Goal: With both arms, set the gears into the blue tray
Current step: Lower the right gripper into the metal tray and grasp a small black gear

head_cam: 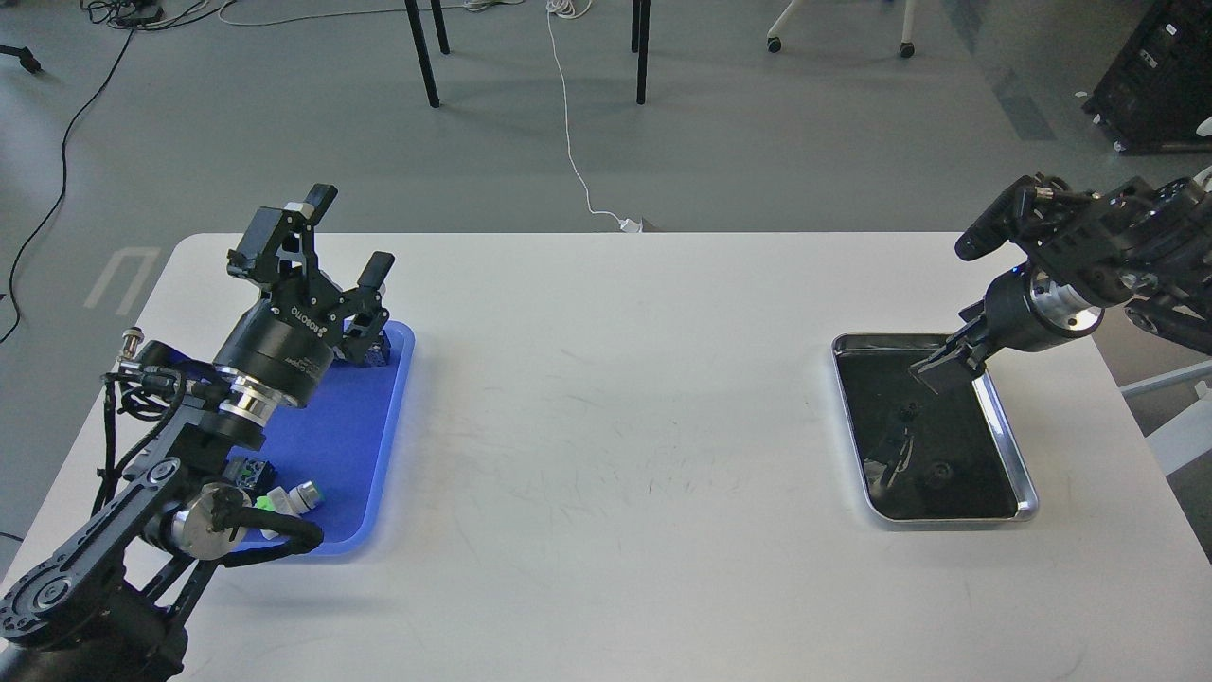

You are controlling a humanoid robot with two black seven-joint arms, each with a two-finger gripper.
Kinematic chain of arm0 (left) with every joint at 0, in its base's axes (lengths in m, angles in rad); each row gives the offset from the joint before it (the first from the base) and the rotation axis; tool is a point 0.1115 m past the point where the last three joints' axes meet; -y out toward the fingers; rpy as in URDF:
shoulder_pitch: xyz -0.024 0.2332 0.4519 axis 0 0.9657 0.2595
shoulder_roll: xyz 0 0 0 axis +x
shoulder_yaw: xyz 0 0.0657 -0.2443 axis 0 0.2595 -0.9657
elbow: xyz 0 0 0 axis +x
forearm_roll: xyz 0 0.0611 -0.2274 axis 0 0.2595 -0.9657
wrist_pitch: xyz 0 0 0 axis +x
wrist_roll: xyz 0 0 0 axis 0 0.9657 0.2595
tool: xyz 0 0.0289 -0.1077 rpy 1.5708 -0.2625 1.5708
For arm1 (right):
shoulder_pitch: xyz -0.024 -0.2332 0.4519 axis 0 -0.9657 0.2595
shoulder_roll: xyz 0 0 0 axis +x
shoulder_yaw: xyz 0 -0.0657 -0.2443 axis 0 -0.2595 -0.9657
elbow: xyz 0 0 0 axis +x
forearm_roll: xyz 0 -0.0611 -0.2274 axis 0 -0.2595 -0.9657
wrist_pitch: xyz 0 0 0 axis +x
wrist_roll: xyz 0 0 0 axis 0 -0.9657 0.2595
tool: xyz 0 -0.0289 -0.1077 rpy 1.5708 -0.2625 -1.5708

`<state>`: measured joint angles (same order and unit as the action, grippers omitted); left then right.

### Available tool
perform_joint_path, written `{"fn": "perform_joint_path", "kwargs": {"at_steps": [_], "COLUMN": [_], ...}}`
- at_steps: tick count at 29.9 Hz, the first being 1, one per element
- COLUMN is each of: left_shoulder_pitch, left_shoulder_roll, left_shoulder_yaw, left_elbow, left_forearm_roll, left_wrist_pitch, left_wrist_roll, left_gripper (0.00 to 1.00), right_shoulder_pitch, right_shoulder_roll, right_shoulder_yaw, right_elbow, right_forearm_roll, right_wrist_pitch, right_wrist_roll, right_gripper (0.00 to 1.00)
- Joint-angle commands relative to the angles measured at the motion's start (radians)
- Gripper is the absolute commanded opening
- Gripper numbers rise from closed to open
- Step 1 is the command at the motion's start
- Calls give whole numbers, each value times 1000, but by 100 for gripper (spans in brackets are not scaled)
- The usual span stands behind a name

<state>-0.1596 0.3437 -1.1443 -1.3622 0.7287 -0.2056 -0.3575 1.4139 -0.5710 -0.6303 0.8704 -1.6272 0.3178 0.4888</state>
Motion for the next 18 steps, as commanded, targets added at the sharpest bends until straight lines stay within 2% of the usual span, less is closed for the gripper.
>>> {"fn": "perform_joint_path", "kwargs": {"at_steps": [1, 7, 18], "left_shoulder_pitch": [0, 2, 3], "left_shoulder_roll": [1, 0, 1], "left_shoulder_yaw": [0, 0, -2], "left_elbow": [0, 0, -3], "left_forearm_roll": [0, 0, 1], "left_wrist_pitch": [0, 0, 0], "left_wrist_roll": [0, -1, -1], "left_gripper": [98, 98, 98], "right_shoulder_pitch": [-53, -105, -150], "right_shoulder_roll": [19, 40, 72], "right_shoulder_yaw": [0, -2, -2], "right_elbow": [-14, -71, -109], "right_forearm_roll": [20, 36, 62], "right_wrist_pitch": [-49, -57, -68], "right_wrist_roll": [0, 0, 0], "right_gripper": [90, 74, 67]}}
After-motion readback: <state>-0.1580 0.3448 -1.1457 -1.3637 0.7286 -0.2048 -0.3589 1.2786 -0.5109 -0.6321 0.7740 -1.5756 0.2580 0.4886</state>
